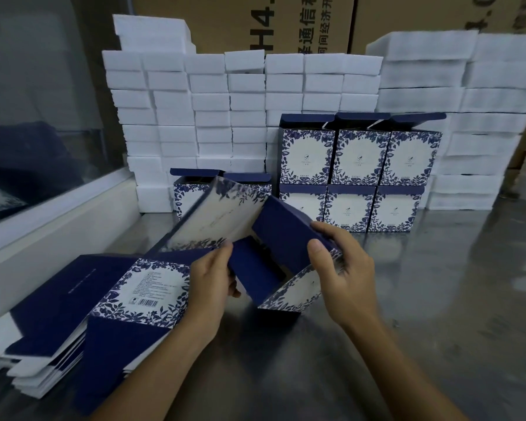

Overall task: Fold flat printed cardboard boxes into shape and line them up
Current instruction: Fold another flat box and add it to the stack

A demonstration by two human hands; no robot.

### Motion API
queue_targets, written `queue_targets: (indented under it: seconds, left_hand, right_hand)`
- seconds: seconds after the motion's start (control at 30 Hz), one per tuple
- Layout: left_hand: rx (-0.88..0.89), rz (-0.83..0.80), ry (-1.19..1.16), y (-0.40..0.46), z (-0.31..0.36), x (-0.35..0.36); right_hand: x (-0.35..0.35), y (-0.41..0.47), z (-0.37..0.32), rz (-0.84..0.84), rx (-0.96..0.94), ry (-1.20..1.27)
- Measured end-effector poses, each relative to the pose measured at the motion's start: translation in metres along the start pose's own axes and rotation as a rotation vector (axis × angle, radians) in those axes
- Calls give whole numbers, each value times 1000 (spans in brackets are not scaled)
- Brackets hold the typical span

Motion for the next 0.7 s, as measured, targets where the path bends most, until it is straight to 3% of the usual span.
queue_targets:
  seconds: [0.37,0.57,0.7]
  left_hand:
    - [119,88,77,5,-5,-6]
    - [91,-124,-83,2,-6,-1]
    - [122,-138,-122,3,-3,0]
  right_hand:
    - [-2,3,10,-43,56,73]
    - [-3,6,22,97,144,-11]
    - [-11,9,25,188,190,-131]
Point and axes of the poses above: each hand's wrist, its own y-axis towards the middle knuckle, its own x-axis out of the palm, z = x × y, the point moved 2 cm from there along y, towards the middle knuckle, and after that the axes turned 2 degrees about z, right-handed, at the moved point
